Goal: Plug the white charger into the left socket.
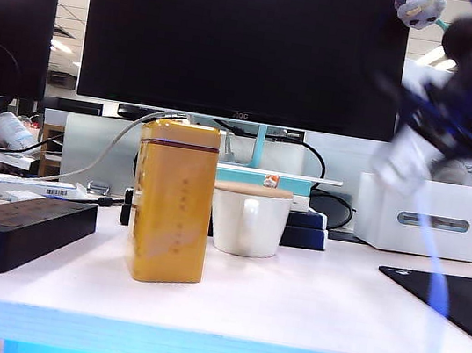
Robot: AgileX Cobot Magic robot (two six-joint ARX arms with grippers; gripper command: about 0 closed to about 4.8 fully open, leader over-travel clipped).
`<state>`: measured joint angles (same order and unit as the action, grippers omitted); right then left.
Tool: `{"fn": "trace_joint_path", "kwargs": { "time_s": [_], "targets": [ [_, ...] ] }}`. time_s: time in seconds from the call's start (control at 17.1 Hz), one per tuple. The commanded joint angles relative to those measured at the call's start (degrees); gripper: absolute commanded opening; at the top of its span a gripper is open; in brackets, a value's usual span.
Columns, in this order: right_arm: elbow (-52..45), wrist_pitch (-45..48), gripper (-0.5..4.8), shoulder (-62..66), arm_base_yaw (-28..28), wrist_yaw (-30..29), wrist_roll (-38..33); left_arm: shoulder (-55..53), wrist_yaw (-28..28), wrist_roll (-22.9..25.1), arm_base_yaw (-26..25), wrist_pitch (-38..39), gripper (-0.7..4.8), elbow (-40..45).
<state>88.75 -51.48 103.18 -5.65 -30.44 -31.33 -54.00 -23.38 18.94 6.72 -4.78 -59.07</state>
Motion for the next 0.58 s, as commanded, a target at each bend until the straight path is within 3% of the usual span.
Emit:
{"fn": "trace_joint_path", "kwargs": {
  "time_s": [0.06, 0.18, 0.23, 0.35, 0.58],
  "targets": [
    [4.52, 5.22, 1.48, -0.52, -0.07, -21.97, -11.91, -0.74, -6.45, 2.29, 0.26, -1.79, 2.19, -0.24],
    [6.58, 9.55, 1.48, -0.61, -0.07, -31.08, -21.84, -1.14, -10.29, 2.32, 0.35, -2.71, 3.67, -0.24],
    [6.62, 13.27, 1.48, -0.61, -0.07, -35.06, -27.56, -1.36, -13.11, 3.02, 0.39, -3.32, 4.11, -0.24],
    [6.62, 18.58, 1.48, -0.61, -0.11, -39.91, -35.39, -1.97, -18.16, 6.38, 0.74, -3.74, 4.37, -0.22],
    [6.62, 23.98, 1.48, -0.61, -2.38, -44.02, -43.06, -4.09, -19.08, 15.54, 7.17, -3.06, 4.69, -0.22]
  ]
}}
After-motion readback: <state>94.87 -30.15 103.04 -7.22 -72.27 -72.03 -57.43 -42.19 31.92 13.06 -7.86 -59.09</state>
